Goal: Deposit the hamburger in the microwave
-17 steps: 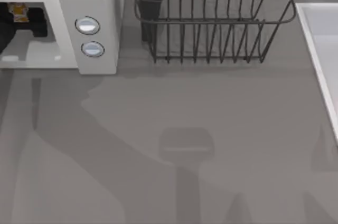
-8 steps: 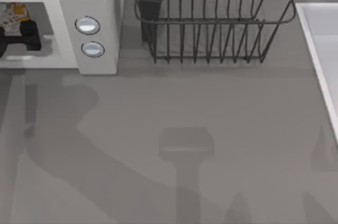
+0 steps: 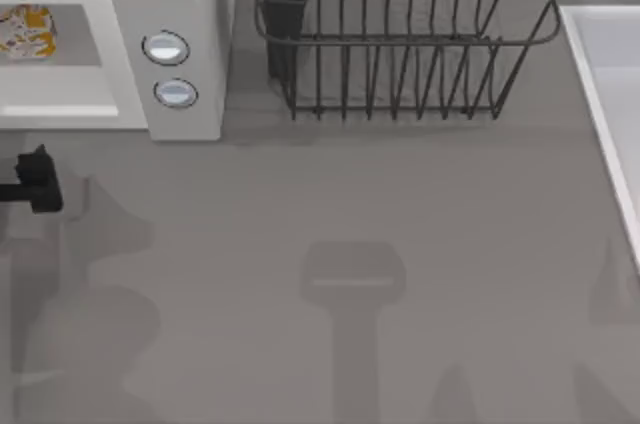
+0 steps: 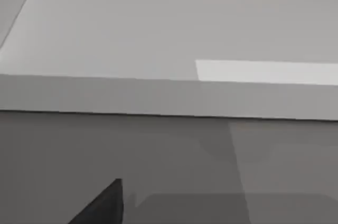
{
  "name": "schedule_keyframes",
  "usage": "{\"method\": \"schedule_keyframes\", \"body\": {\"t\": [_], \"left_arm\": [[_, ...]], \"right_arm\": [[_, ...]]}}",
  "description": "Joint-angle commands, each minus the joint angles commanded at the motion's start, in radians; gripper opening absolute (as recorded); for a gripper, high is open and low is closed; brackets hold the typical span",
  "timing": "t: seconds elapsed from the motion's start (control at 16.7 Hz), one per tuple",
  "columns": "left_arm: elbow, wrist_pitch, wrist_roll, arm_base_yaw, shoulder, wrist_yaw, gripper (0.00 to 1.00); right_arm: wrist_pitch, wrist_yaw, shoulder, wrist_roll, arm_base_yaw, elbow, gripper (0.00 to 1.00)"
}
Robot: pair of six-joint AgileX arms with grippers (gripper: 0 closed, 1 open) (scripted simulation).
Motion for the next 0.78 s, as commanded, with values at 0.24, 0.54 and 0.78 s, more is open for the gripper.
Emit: {"method": "schedule_keyframes", "body": {"t": [0.24,0.54,0.78], "left_arm": [[-0.093,0.070,0.021,0.023,-0.062,0.010,1.00],[-0.090,0.066,0.020,0.018,-0.059,0.008,1.00],[-0.072,-0.035,0.015,0.016,-0.140,0.008,1.00]], "right_arm": [[0.000,0.000,0.000,0.000,0.000,0.000,1.00],[0.000,0.000,0.000,0.000,0.000,0.000,1.00],[0.000,0.000,0.000,0.000,0.000,0.000,1.00]]}}
